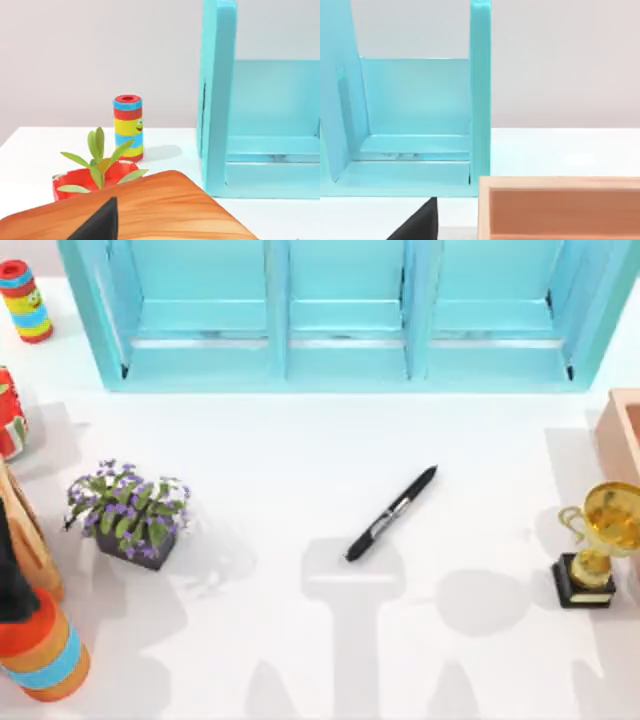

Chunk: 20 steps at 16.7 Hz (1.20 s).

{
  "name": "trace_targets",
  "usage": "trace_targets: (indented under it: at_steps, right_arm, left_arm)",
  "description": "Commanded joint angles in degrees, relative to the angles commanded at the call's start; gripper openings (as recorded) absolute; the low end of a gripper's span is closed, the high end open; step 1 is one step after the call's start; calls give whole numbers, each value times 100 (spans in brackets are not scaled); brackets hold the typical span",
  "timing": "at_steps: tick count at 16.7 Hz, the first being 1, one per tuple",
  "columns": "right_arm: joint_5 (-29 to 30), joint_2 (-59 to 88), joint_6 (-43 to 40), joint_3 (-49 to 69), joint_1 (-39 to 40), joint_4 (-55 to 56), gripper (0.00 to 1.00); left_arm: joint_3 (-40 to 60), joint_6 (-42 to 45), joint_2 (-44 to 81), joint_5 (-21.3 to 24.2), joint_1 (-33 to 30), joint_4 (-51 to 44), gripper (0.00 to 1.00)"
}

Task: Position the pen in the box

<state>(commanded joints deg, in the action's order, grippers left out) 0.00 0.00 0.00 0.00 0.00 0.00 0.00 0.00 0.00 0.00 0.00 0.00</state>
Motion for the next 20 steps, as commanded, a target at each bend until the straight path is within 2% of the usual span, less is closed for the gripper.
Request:
trace_targets:
  at_steps: [4,8,20]
  right_arm:
    - [-18,152,142,166,68,-115,100]
    - [-113,1082,985,1213,452,-784,100]
    - [-461,6523,5217,7623,2292,-4213,100]
  left_arm:
    - [0,0,0,0,0,0,100]
    - [0,0,0,0,0,0,100]
    - [0,0,0,0,0,0,100]
